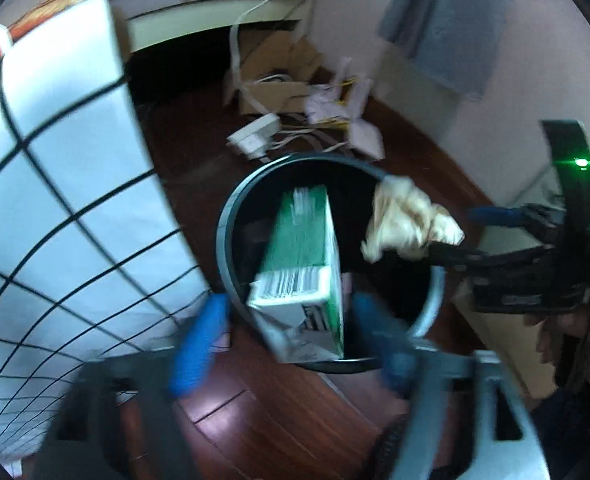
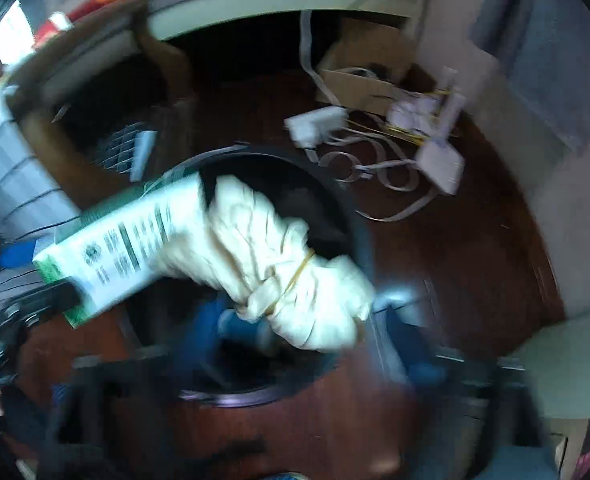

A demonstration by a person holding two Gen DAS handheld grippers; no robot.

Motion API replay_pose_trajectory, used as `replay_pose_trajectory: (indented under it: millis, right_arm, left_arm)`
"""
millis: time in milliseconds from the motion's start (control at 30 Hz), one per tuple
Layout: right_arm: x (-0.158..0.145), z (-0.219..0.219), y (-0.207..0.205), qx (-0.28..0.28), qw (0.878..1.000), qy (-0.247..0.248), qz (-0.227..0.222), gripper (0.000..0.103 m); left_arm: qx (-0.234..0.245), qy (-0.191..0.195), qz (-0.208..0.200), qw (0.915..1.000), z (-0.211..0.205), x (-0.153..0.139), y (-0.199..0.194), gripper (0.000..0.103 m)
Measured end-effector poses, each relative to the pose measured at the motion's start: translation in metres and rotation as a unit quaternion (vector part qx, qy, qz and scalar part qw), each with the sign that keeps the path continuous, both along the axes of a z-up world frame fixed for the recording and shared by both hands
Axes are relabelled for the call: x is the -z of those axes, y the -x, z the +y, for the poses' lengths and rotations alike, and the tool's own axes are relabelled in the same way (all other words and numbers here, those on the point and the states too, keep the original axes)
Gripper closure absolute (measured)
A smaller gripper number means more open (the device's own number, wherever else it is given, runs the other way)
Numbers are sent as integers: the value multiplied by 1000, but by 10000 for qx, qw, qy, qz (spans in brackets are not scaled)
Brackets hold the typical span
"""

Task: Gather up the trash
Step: 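Open both tools to drop the carton and bundle into the bucket, then move both tools back toward the remaining trash on the table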

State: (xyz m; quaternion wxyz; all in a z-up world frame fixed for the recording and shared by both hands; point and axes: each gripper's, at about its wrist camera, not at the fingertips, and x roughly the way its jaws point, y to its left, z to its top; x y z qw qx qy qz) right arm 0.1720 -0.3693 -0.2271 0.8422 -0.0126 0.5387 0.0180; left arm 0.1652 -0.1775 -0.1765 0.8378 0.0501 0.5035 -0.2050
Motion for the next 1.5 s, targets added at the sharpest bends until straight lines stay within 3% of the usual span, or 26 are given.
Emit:
replay_pose_trajectory:
  millis: [33, 133, 433, 1500]
  right_arm:
    - [2, -3, 1, 70, 10000, -12, 51, 7]
    - [4, -19, 1, 393, 9992, 81, 58, 0]
    - [-6, -7, 5, 322, 9991, 198, -209, 0]
    - [-117, 64, 45, -66, 9930, 92, -1173, 0]
  left_arm:
    - [-38, -61, -58, 10000, 1, 2, 1, 4]
    - [-129, -211, -218, 9995, 8, 5, 5, 0]
    - [-363, -263, -444, 9980, 15, 1, 7, 0]
    - [-879, -37, -1305, 9875, 73, -94, 50, 0]
